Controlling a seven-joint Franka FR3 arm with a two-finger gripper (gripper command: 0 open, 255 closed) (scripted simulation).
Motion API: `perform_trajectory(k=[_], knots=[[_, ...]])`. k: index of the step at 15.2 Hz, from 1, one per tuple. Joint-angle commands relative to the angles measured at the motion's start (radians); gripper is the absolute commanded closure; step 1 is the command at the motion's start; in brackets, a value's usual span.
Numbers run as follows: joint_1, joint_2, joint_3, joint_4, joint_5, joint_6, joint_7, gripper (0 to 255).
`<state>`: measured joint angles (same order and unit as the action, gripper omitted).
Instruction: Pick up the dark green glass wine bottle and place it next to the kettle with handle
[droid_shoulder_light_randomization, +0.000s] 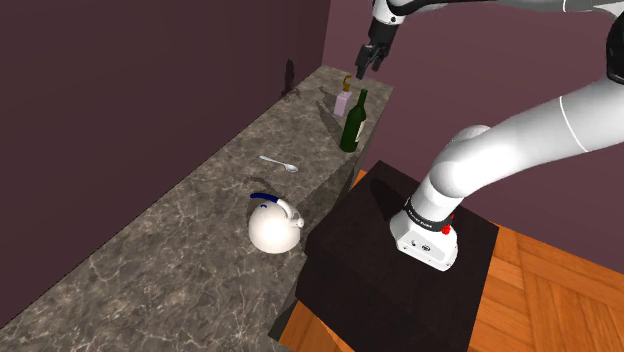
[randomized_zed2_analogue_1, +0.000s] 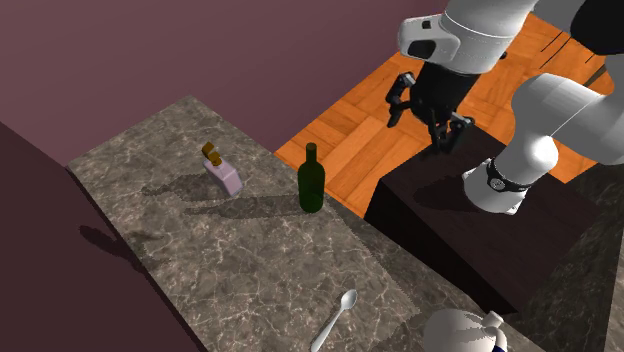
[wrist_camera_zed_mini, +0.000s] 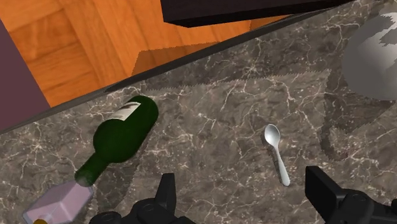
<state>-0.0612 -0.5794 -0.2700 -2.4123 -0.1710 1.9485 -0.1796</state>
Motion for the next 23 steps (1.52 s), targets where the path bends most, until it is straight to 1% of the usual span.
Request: perform_trajectory(k=[1,5,8,11,14,16,19,23], knots=[[-0.006,0.058,-0.046,0.014,-0.001,0.043,-0.044,0],[-0.007,0.183,-0.131,0.057,0.019,0.120,-0.133,0],[-0.004,0.289,-0.194,0.102,0.056,0.171,-0.209,0],[-0.001,0.404,-0.252,0.157,0.116,0.213,-0.296,0],[-0.006,0.530,-0.299,0.224,0.201,0.243,-0.394,0],[-0.019,0.618,-0.319,0.276,0.267,0.255,-0.463,0],[-0.059,0.754,-0.328,0.364,0.370,0.257,-0.562,0],[-0.071,0.791,-0.318,0.360,0.401,0.290,-0.585,0]])
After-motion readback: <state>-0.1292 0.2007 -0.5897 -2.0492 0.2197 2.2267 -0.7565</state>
